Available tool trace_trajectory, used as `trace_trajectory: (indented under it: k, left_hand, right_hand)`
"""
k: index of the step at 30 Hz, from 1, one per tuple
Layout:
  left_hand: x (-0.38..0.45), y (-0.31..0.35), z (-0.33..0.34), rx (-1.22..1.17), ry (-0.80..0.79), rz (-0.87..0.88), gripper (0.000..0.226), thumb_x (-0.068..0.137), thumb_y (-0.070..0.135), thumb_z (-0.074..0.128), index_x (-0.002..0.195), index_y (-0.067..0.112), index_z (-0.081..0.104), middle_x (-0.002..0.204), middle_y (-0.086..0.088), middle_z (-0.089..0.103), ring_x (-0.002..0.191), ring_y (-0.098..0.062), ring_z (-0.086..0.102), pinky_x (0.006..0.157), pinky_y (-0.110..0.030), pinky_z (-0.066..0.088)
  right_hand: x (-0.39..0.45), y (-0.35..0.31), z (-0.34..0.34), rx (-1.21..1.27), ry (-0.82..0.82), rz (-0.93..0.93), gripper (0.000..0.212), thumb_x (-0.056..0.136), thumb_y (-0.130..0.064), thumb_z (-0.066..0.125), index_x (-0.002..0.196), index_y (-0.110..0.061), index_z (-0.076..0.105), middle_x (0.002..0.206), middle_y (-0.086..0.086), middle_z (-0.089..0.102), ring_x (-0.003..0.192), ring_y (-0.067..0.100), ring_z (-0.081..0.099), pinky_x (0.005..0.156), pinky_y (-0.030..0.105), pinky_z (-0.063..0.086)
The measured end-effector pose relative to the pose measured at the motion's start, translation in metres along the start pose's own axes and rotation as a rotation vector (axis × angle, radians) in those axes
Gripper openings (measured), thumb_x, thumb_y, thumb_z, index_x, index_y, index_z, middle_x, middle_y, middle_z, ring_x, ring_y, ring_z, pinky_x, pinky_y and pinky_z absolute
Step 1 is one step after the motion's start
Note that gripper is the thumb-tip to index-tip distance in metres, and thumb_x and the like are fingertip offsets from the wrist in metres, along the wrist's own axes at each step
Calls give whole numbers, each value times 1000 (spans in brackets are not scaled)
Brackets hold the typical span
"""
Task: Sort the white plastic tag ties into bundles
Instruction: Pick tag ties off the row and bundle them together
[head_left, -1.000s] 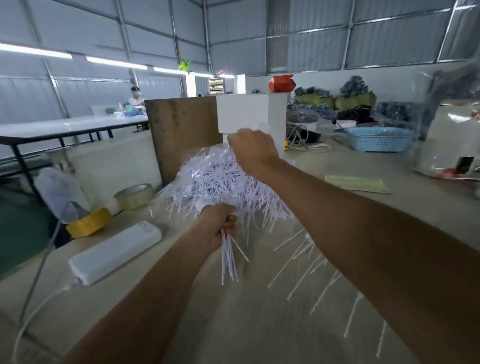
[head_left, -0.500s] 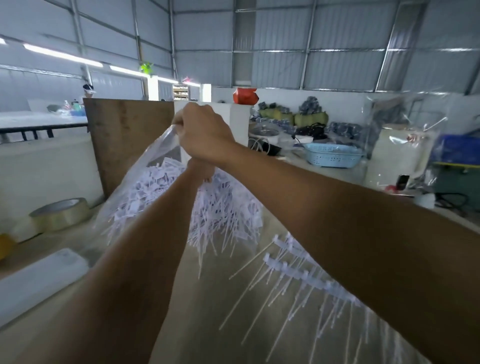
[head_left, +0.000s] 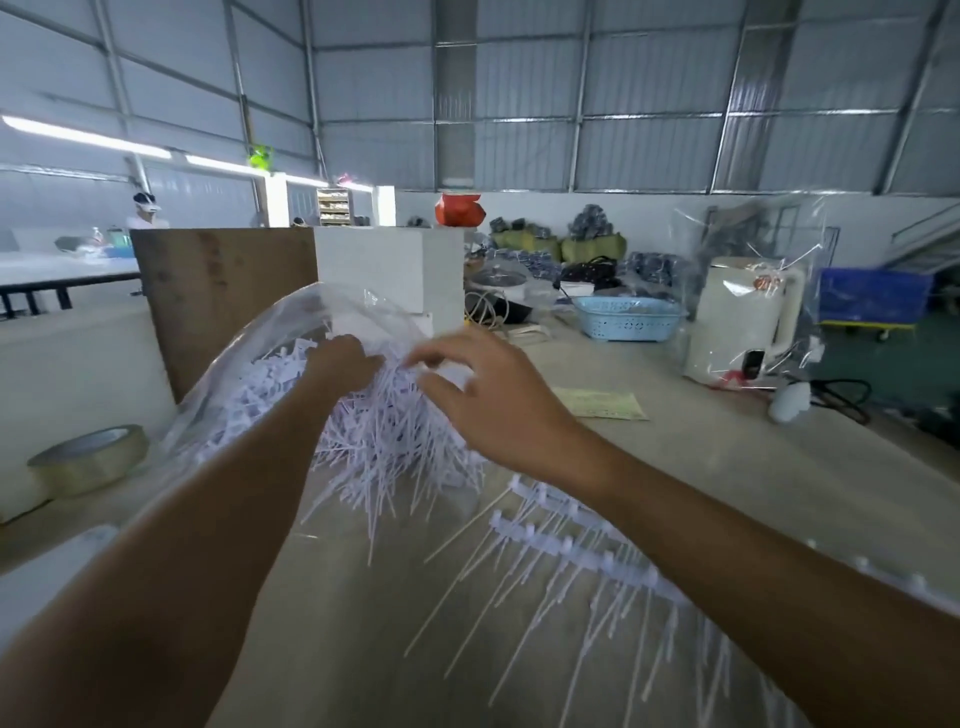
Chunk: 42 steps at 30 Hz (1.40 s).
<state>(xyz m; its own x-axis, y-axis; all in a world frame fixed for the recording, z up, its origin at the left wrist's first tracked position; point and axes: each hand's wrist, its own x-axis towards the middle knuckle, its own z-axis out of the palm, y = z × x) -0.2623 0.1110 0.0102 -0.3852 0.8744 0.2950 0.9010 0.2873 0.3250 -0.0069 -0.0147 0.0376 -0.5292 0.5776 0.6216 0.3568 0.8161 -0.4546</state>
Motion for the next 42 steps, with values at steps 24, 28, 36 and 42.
trace_trajectory:
  k: [24,28,36,42]
  left_hand:
    - [-263,100,43,257,-150,558,41,98,57,37,112,28,61,113,0,64,108,-21,63,84,-36,50]
    - [-231,108,33,126,-36,424,31,101,47,44,102,28,69,87,3,70,77,-19,65,71,-30,51]
    - [-160,152,90,140,-318,518,48,97,17,53,145,20,49,140,-10,56,130,-27,53,104,-40,46]
    - [-144,149,90,120,-273,550,35,94,12,58,126,21,66,128,-1,65,117,-20,59,100,-38,47]
  right_hand:
    - [-214,166,-134,-351,-237,161,24,102,-20,55,118,-15,72,117,-4,68,104,5,60,93,15,44]
    - [-179,175,-144,-290,47,372,22,101,-16,56,114,-9,72,114,5,67,103,20,64,87,17,45]
    - [-147,195,-128,-512,-340,631,22,99,-26,57,104,-7,68,109,11,68,100,27,63,90,36,51]
    - [-148,203,-134,-328,-293,662,9,98,-30,56,97,-22,53,96,1,68,86,18,65,76,33,49]
